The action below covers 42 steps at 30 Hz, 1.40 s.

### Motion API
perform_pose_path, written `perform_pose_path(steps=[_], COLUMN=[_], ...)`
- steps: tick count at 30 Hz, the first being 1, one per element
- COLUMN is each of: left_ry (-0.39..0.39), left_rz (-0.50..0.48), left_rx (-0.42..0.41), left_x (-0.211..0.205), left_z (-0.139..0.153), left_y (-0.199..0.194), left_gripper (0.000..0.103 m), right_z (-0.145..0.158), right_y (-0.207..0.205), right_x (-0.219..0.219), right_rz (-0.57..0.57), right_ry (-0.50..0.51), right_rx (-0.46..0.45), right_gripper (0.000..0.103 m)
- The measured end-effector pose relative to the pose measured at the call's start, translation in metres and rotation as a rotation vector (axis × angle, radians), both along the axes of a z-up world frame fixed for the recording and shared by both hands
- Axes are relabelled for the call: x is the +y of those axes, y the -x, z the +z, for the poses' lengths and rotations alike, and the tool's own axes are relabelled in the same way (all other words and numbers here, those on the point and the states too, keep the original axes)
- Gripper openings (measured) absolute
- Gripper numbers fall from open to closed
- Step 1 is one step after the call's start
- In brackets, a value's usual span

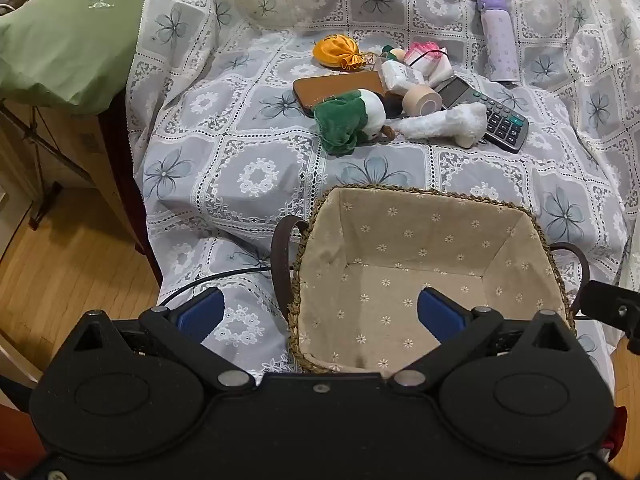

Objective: Organize soft objects

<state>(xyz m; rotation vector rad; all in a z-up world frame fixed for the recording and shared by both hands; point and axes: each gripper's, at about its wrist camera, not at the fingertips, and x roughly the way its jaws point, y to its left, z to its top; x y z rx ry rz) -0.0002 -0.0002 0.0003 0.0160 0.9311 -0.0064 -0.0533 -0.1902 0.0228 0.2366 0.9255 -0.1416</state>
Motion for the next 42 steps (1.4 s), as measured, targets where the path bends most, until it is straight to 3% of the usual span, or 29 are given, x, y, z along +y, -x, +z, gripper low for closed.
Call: perform_pose_path(steps=[42], left_ry=[-0.015], left_rz=[0.024], left_rx=[-0.005], left_x=[0.000], left_z=[0.002], left_y=[0.001], left_gripper=[0.100], right_z=[-0.005], right_y=[-0.003], right_x=[0.000], right_rz=[-0.006], right_ry=[0.001], right_rx=[0.027], right_gripper=[0.102])
